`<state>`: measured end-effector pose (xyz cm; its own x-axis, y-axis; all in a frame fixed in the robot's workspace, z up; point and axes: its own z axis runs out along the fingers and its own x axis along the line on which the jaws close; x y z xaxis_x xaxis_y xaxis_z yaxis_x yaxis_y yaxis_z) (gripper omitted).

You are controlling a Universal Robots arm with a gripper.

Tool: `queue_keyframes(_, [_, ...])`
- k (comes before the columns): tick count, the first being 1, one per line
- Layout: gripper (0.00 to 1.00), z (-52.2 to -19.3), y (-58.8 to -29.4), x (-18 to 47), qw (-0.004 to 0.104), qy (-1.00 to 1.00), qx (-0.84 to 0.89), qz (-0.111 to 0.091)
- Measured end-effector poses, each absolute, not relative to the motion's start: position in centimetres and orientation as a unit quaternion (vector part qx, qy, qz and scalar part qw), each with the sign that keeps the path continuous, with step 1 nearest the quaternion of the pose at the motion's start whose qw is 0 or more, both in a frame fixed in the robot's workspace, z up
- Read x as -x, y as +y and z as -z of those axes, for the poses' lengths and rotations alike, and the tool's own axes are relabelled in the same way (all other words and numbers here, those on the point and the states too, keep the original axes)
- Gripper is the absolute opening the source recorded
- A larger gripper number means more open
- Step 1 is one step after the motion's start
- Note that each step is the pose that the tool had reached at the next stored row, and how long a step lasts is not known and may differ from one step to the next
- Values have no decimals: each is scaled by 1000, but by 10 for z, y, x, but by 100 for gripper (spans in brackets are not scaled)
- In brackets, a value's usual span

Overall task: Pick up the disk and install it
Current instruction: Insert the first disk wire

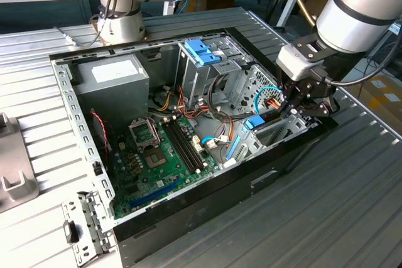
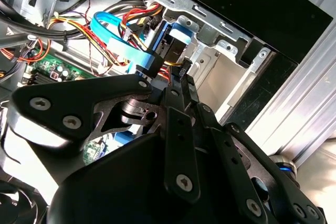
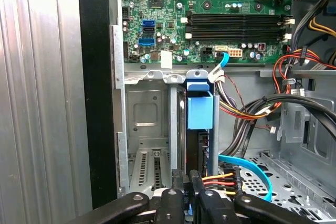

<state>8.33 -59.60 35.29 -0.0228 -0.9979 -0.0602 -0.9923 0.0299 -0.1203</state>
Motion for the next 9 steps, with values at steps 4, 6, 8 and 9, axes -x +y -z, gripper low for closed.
queue_keyframes(4, [17,-352,-596,-83,64,715,696,22])
queue_keyframes(6, [17,-352,-596,-83,64,715,696,22])
queue_keyframes(8, [17,-350,-596,-83,64,715,696,22])
queue_keyframes(9, [17,-350,-596,-83,64,715,696,22])
